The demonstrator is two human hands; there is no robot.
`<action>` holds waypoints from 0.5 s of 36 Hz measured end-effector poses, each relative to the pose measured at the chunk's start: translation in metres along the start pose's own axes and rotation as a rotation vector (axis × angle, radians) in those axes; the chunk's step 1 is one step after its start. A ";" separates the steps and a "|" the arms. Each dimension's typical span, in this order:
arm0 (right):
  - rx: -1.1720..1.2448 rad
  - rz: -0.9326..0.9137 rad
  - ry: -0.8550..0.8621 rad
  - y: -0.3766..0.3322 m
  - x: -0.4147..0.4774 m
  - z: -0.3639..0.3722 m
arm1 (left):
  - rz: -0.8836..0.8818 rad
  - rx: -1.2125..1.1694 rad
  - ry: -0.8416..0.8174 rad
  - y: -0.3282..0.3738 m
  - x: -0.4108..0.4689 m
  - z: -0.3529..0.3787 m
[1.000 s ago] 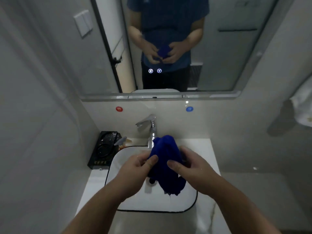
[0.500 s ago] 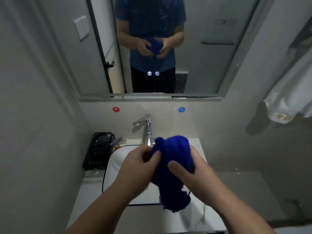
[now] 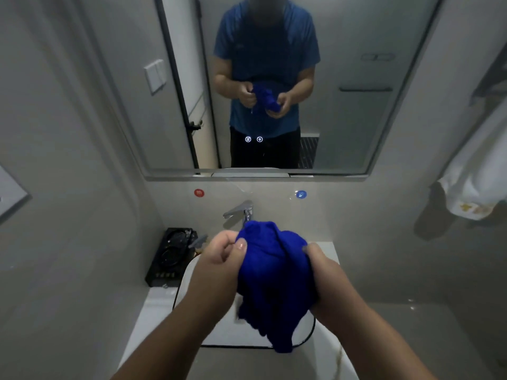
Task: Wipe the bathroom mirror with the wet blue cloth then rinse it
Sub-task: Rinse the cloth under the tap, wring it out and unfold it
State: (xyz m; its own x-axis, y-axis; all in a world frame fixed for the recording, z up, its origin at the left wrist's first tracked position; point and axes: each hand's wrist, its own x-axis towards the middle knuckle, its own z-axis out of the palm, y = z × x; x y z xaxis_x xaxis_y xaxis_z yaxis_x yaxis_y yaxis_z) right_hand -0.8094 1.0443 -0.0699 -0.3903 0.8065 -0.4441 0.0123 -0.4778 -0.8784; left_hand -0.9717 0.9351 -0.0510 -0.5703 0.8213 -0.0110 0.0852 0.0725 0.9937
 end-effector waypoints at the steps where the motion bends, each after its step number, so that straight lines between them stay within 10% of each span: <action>1: -0.029 0.010 -0.007 0.001 0.002 -0.001 | 0.012 0.027 -0.032 0.000 -0.002 0.003; 6: -0.146 0.027 -0.263 -0.008 0.005 -0.015 | 0.026 -0.010 -0.145 0.001 -0.005 0.004; 11: -0.188 -0.200 -0.043 -0.023 0.011 -0.037 | 0.018 -0.069 -0.221 -0.001 0.000 -0.012; 18: -0.078 -0.163 -0.211 -0.040 0.006 -0.036 | -0.153 -0.211 -0.280 0.004 0.000 -0.007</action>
State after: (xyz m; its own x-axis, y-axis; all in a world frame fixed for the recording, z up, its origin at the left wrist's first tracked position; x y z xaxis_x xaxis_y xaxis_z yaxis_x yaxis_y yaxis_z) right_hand -0.7791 1.0807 -0.0441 -0.5758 0.7763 -0.2566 0.0014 -0.3129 -0.9498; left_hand -0.9771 0.9318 -0.0466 -0.3159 0.9349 -0.1619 -0.1704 0.1119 0.9790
